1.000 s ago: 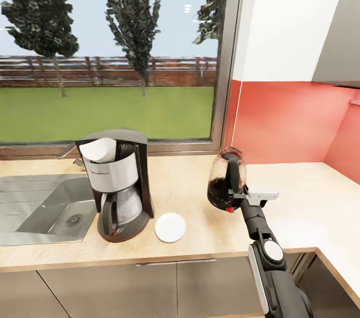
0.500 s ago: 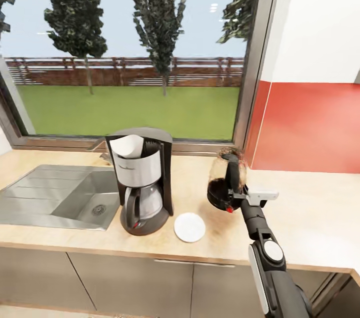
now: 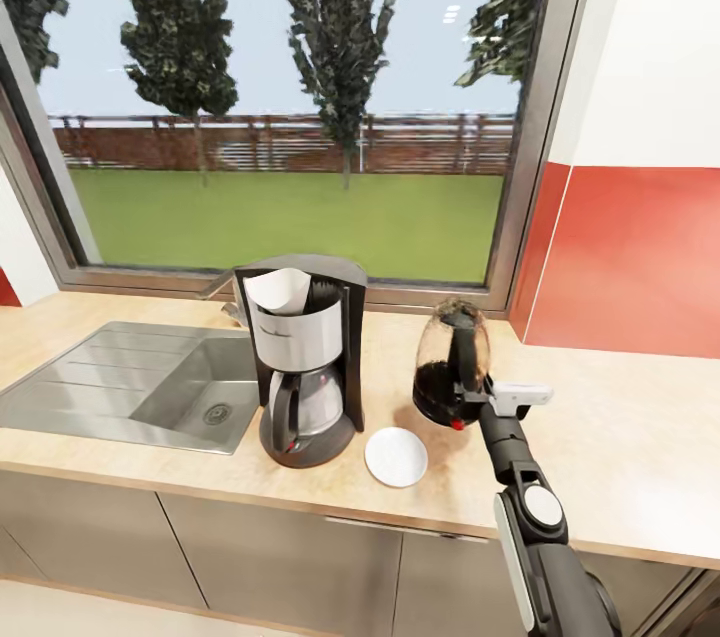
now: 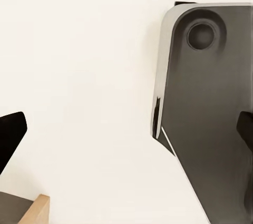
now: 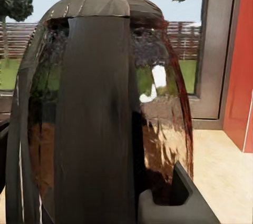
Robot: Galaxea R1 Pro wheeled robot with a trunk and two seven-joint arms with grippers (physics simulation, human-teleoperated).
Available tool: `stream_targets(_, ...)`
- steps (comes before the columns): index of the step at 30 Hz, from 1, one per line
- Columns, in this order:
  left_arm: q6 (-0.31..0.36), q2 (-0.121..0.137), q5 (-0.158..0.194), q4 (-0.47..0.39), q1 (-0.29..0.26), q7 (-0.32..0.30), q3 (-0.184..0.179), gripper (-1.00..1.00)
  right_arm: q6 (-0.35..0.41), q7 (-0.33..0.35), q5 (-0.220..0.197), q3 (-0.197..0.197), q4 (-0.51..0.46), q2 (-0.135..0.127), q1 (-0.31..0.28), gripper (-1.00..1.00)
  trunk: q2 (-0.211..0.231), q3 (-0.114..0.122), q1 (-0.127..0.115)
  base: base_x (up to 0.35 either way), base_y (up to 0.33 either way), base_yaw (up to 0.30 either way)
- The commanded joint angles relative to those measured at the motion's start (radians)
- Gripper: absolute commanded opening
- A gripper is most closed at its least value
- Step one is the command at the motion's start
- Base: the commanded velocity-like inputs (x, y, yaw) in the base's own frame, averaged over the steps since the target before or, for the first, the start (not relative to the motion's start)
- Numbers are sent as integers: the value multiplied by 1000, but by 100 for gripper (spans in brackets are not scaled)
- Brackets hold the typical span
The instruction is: Set up a coffee station on the kitchen countertop: keep the coffee maker on the countertop, move the bottle of coffee from the kitchen shelf to the counter next to the coffee maker, place a paper coffee filter on top of the coffee maker, put the saucer next to the coffee maker with the coffee cup on the saucer, and place the electric kettle next to the coffee maker.
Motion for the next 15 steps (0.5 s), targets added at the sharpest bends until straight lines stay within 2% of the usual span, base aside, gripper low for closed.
stream_targets(1, -4, 0, 7, 2, -1, 2, -9, 100, -29, 6, 9, -3, 11, 1, -1, -100, -2, -2, 1, 0, 0, 2)
stream_targets(3, -4, -2, 7, 1, -1, 2, -11, 100, -117, 7, 9, -4, 59, 1, -1, -100, -2, -2, 1, 0, 0, 1)
stream_targets(6, -4, -2, 7, 1, -1, 2, -12, 100, -209, 7, 9, -3, 115, 1, -1, -100, -2, -2, 1, 0, 0, 0)
stream_targets(15, -4, -3, 7, 1, -1, 3, -13, 100, -229, 3, 7, -2, 127, 1, -1, -100, -2, -2, 1, 0, 0, 0)
